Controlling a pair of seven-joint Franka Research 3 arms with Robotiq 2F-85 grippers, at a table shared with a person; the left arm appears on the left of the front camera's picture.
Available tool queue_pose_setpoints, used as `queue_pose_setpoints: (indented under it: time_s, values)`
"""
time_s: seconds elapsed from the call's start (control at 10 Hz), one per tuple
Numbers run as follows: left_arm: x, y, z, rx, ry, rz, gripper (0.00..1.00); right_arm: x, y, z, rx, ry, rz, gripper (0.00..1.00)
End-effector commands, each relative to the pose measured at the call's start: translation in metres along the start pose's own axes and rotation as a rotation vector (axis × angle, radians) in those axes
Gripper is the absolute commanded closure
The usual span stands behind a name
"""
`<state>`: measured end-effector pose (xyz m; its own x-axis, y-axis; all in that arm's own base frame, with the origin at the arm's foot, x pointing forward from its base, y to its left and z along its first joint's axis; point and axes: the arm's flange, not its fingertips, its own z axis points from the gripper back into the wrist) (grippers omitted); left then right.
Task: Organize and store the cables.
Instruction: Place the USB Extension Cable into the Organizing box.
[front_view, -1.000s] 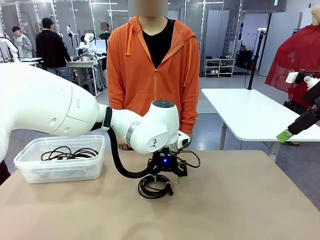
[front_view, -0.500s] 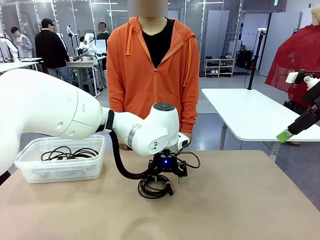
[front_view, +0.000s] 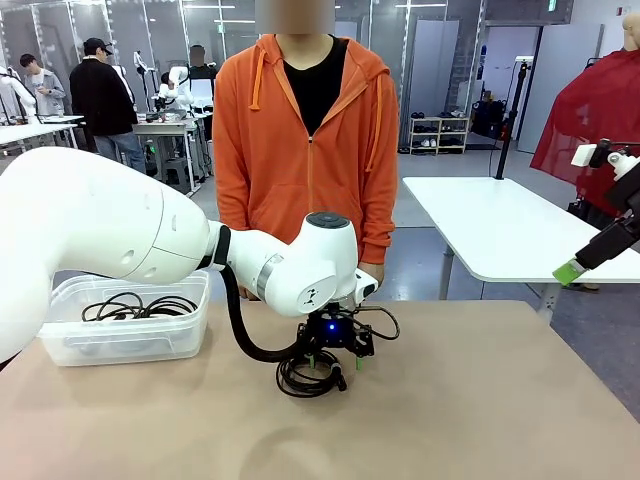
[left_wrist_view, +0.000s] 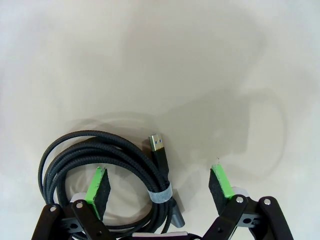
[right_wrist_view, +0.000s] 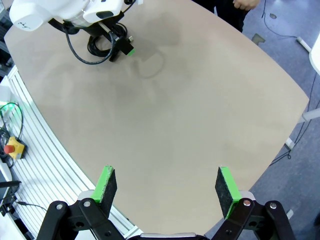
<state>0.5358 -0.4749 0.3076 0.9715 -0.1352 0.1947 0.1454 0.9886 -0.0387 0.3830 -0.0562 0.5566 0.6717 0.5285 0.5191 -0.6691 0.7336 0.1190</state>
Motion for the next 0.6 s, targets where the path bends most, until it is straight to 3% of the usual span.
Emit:
queue_pose_setpoints:
  time_s: [0.0, 0.1, 0.3, 0.4, 0.5]
  values:
    - [0.0053, -0.0031, 0.0016, 0.005, -0.010, 0.030, 0.11, -0.0003, -0.0012, 0.0012, -0.004, 0.009, 0.005, 0.00]
    - [0.0062, -0.0028, 0.0030, 0.011, -0.006, 0.033, 0.26, -0.0003, -0.0012, 0.0012, -0.004, 0.009, 0.005, 0.00]
    - [0.0069, -0.0037, 0.0036, 0.033, 0.010, 0.033, 0.84, -0.0003, -0.0012, 0.0012, -0.004, 0.009, 0.005, 0.00]
    - [0.0070, -0.0035, 0.0047, 0.030, 0.024, 0.039, 1.00, -0.0003, -0.0012, 0.0012, -0.004, 0.009, 0.005, 0.00]
    - [0.0066, -0.0029, 0.0061, 0.028, 0.030, 0.042, 1.00, -0.0003, -0.0012, 0.0012, -0.004, 0.009, 0.005, 0.00]
